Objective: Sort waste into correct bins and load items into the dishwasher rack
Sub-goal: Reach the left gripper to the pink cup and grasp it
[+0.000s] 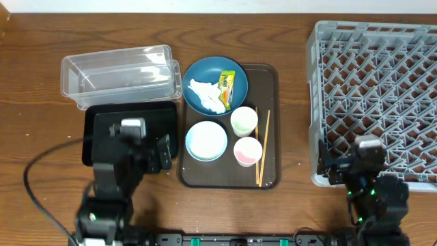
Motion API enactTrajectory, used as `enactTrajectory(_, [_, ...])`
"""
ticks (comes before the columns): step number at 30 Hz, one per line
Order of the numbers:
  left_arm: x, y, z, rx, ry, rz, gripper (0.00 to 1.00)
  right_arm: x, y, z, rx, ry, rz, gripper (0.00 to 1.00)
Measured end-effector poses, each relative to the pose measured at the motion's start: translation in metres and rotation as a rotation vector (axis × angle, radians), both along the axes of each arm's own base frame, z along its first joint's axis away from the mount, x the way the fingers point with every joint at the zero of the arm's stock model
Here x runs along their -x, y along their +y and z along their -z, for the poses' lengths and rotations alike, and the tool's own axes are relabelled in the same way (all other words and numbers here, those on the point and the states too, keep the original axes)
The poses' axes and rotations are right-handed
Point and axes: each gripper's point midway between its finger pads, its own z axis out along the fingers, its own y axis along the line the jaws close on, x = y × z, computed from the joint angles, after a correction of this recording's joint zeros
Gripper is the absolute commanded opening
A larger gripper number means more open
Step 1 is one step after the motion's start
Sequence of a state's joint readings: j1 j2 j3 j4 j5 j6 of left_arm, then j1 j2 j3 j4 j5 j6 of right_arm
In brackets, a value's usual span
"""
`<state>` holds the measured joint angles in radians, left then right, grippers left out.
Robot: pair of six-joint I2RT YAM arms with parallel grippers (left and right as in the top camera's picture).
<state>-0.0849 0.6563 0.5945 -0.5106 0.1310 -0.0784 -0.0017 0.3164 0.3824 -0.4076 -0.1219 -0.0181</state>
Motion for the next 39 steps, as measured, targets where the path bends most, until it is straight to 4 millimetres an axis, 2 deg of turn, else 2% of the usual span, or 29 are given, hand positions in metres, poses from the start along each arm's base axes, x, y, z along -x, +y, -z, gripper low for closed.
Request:
enactTrajectory(6, [0.009,-0.007,-0.001,0.008,0.312,0.032,0.99,-0.004,0.0,-0.004,-0.011,0.253,0.007,0.99])
enactTrajectory(11, [0.014,-0.009,-0.001,0.013,0.413,0.04,0.99,-0.011,0.0,-0.009,-0.011,0.366,0.005,0.99])
enactTrajectory(15, [0.013,-0.016,-0.001,0.045,0.417,0.066,0.99,-0.015,0.004,-0.011,-0.022,0.386,-0.014,0.99])
enactTrajectory(21, [-0.014,-0.04,-0.023,0.17,0.292,0.132,0.93,-0.014,0.007,-0.01,-0.031,0.394,-0.028,0.99])
enactTrajectory(24, [-0.022,-0.054,-0.023,0.208,0.29,0.165,0.9,-0.014,0.007,-0.01,-0.032,0.393,-0.031,0.99])
enactTrajectory(30, [-0.021,-0.099,0.001,0.204,0.384,0.295,0.84,-0.014,0.007,-0.01,-0.033,0.393,-0.031,0.99])
enactTrajectory(39, [-0.001,-0.167,0.057,0.108,0.554,0.463,0.74,-0.014,0.007,-0.01,-0.033,0.393,-0.031,0.99])
